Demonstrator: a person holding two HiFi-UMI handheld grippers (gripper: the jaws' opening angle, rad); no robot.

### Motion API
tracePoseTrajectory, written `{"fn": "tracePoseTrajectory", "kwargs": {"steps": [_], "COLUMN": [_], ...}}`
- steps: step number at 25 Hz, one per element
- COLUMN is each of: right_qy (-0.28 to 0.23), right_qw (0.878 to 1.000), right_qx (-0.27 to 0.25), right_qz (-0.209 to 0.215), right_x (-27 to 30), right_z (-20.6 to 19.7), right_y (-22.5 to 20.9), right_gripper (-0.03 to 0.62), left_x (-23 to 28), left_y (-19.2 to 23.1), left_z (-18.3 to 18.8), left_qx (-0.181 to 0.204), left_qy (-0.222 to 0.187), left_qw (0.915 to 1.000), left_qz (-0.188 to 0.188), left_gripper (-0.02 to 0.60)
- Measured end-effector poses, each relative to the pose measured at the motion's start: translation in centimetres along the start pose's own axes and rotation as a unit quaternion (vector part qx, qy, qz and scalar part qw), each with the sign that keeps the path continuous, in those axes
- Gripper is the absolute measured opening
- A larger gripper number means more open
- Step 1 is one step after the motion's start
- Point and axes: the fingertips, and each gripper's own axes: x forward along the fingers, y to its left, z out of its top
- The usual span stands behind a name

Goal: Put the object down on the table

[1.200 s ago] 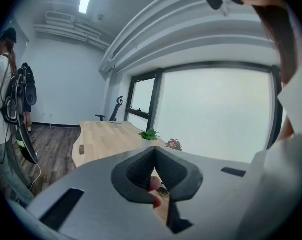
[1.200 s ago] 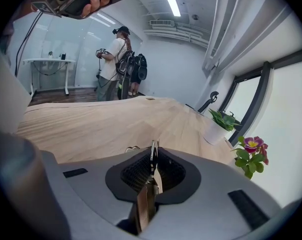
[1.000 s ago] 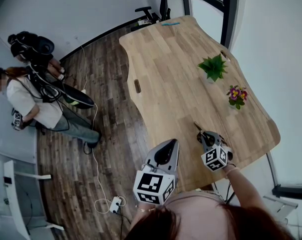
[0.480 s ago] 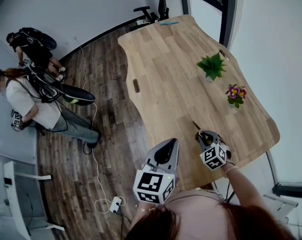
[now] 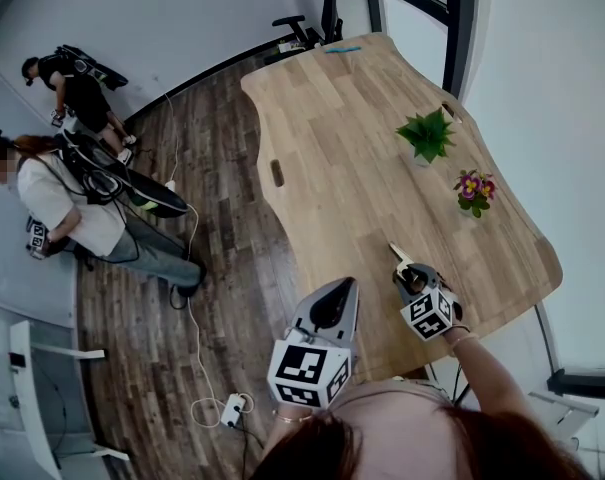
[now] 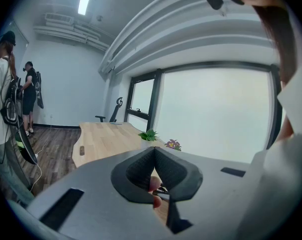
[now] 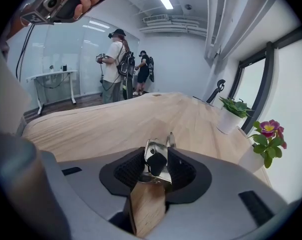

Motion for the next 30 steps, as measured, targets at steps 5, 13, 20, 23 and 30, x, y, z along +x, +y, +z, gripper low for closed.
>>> {"fn": "tracePoseTrajectory", "kwargs": {"steps": [5,13,20,23,30], "right_qy": [-0.011,-0.04,-0.077,-0.097,-0.131], "right_qw": [1.0,0.999,0.994,0.99,0.981], "right_qx": [0.004,0.034,0.083,0.105,0.14], "right_qz": [0.004,-0.005,-0.011,-0.016,-0.035], "right_x": [-0.3,-2.1,-4.7,-6.1,-9.3], "right_z": [0.4,1.9,3.6,4.5,5.9], "right_y": [0.0,-0.3,-1.0,-1.2,-2.3], "right_gripper": [0.124,0.126,0.123,0.104,0.056], "left_x": [0.0,-0.6,-1.3,-1.6,-1.9], "left_y": [-0.3,-0.8,-1.2,-1.5,-2.4], "left_z": [0.0,0.3,0.5,0.4,0.4], "left_qx": [0.003,0.003,0.0,0.0,-0.003], "left_qy": [-0.003,-0.012,-0.021,-0.024,-0.027], "left_qw": [1.0,0.9999,0.9997,0.9997,0.9996], "left_qz": [0.002,0.003,0.008,0.01,0.009], "left_gripper": [0.002,0.002,0.002,0.002,0.002]}}
